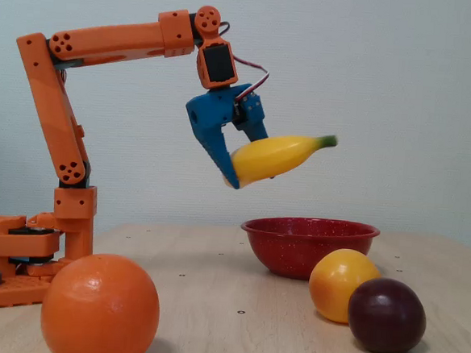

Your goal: Put banana in the red bowl.

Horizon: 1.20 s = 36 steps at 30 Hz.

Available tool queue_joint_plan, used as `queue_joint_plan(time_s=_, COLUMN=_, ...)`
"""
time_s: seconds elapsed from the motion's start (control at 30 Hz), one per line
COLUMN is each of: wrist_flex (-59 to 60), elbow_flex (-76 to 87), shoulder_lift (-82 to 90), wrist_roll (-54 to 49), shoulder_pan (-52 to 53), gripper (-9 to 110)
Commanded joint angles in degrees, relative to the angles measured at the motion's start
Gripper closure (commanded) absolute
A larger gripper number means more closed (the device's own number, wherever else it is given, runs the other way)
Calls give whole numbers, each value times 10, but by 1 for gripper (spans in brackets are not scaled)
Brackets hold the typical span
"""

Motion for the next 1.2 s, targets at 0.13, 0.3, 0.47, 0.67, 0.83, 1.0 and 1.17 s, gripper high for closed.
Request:
queue_joint_plan(time_s=0.13, wrist_flex=20, elbow_flex=-154, shoulder_lift=-25, wrist_roll=89, shoulder_pan=-79, gripper=102)
queue_joint_plan(time_s=0.3, wrist_flex=15, elbow_flex=-197, shoulder_lift=-81, wrist_roll=102, shoulder_pan=-112, gripper=102)
queue_joint_plan(time_s=0.47, wrist_flex=1, elbow_flex=-229, shoulder_lift=-136, wrist_roll=68, shoulder_pan=-121, gripper=102)
queue_joint_plan(time_s=0.67, wrist_flex=-18, elbow_flex=-275, shoulder_lift=-209, wrist_roll=33, shoulder_pan=-125, gripper=102)
queue_joint_plan(time_s=0.83, wrist_flex=-45, elbow_flex=-293, shoulder_lift=-253, wrist_roll=19, shoulder_pan=-119, gripper=102)
queue_joint_plan(time_s=1.0, wrist_flex=-75, elbow_flex=-307, shoulder_lift=-287, wrist_roll=10, shoulder_pan=-112, gripper=102)
queue_joint_plan(time_s=1.17, wrist_flex=-107, elbow_flex=-320, shoulder_lift=-313, wrist_roll=-21, shoulder_pan=-107, gripper=102)
